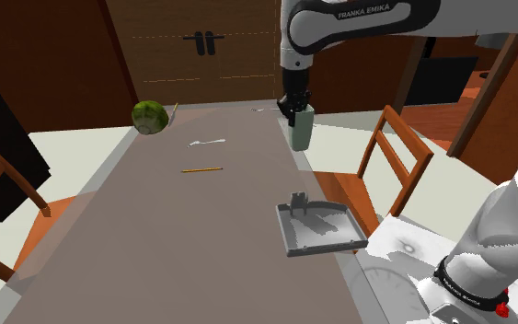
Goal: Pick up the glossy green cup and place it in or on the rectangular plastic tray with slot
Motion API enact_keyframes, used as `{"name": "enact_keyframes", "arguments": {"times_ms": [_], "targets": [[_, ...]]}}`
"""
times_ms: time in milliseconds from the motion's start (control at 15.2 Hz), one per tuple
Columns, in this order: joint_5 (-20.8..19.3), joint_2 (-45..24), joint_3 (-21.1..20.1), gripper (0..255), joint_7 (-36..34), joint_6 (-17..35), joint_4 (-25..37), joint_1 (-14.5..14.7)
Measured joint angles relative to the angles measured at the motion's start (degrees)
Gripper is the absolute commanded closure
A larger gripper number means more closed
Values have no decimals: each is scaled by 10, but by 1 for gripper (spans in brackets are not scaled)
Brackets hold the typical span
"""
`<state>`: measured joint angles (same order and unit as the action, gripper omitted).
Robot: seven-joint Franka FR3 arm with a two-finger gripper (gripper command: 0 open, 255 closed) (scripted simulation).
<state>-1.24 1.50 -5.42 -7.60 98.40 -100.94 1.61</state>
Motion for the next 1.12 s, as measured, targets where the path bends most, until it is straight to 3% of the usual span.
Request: {"name": "enact_keyframes", "arguments": {"times_ms": [528, 1122], "targets": [[23, 136, -36, 255, -62, -11, -125, 33], [64, 263, -81, 255, -130, -41, -218, 72]]}}
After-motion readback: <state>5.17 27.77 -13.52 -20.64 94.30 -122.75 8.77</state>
